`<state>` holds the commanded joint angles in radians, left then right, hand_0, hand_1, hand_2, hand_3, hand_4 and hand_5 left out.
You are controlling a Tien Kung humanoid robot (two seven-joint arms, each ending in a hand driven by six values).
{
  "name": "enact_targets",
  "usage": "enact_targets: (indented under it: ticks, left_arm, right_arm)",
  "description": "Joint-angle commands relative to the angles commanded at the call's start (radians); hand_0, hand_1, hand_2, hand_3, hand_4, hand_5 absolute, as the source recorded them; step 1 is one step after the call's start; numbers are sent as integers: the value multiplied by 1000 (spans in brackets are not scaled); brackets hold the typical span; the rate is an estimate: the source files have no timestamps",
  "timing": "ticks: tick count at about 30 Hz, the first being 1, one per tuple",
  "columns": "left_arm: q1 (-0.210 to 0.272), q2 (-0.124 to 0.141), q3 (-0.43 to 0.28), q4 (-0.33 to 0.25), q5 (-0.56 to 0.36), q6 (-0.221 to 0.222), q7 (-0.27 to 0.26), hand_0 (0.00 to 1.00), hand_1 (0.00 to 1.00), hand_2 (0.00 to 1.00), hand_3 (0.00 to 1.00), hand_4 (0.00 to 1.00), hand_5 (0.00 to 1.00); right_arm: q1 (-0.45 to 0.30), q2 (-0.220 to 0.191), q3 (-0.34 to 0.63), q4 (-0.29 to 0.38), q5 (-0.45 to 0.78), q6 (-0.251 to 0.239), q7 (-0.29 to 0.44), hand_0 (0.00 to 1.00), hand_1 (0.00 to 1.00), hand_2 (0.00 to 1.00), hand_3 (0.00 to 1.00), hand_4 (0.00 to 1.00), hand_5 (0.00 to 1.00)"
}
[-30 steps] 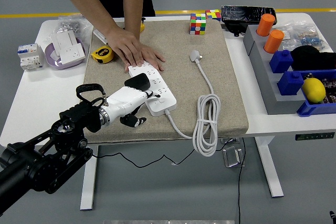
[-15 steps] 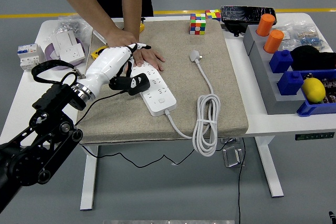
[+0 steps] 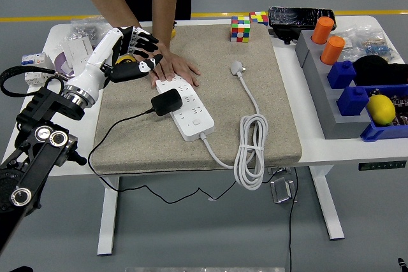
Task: Pick up the plug,place it near the board,insert it into the board,press the button
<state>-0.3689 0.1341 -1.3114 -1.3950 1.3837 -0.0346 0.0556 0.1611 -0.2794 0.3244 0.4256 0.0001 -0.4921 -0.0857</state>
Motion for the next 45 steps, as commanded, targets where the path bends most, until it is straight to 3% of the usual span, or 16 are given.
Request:
enact_targets:
  ticks: [2, 3, 8, 9, 11, 13, 26, 27, 32, 33, 38, 41, 45]
  left_arm:
    - [4, -3, -17, 3, -78, -9, 11, 784, 846, 781, 726, 998, 554]
    - [7, -6, -28, 5, -124, -14, 16, 836, 903, 864, 826, 998, 586]
    - [16, -10, -53, 10, -338, -24, 27, 836, 903, 864, 826, 998, 586]
    - [16, -10, -54, 10, -377, -25, 28, 913, 950, 900, 903, 998, 583]
    - [18, -10, -57, 9, -456, -35, 31, 913, 950, 900, 903, 998, 583]
    - [19, -9, -57, 5, -452, -42, 33, 913, 950, 900, 903, 998, 583]
    - [-10, 14, 4, 7, 67, -96, 14, 914, 936, 897, 932, 998, 535]
    - [-12, 16, 11, 12, 106, -96, 11, 892, 886, 813, 791, 998, 470]
    - [-26, 19, 38, 35, 302, -129, -3, 892, 886, 813, 791, 998, 470]
    - [-29, 20, 47, 41, 347, -141, -6, 898, 911, 878, 888, 998, 420]
    - [-47, 22, 80, 72, 557, -165, -16, 898, 911, 878, 888, 998, 420]
    - [-62, 18, 90, 97, 645, -161, -21, 889, 907, 876, 898, 998, 407]
    - [-78, 11, 96, 135, 684, -152, -24, 868, 886, 852, 885, 998, 409]
  right_arm:
    - [0, 0, 0, 0, -1, 0, 0, 942, 872, 811, 808, 998, 998]
    - [-1, 0, 0, 0, -1, 0, 0, 941, 872, 811, 808, 998, 998]
    - [-4, 1, 0, 0, 0, 0, 0, 941, 872, 811, 808, 998, 998]
    - [-4, 1, 0, 0, 0, 0, 0, 942, 872, 811, 808, 998, 998]
    - [-5, -1, -1, -1, 1, 0, 0, 942, 872, 811, 808, 998, 998]
    - [-6, -2, -2, -1, 1, 0, 0, 942, 872, 811, 808, 998, 998]
    - [-4, -5, -4, 0, 1, -1, -1, 941, 872, 811, 808, 998, 998]
    - [-4, -5, -4, 0, 1, -1, -1, 941, 872, 811, 808, 998, 998]
    - [-4, -4, -2, 0, 0, -2, -2, 941, 872, 811, 808, 998, 998]
    - [-3, -4, 0, 1, -2, -2, -3, 941, 872, 811, 807, 998, 998]
    - [-5, -4, 2, 0, -1, -2, -4, 941, 872, 811, 807, 998, 998]
    - [-6, -3, 2, 1, -3, -3, -6, 940, 872, 811, 807, 998, 998]
    - [1, -3, 5, 2, -8, -5, -7, 940, 872, 811, 807, 998, 998]
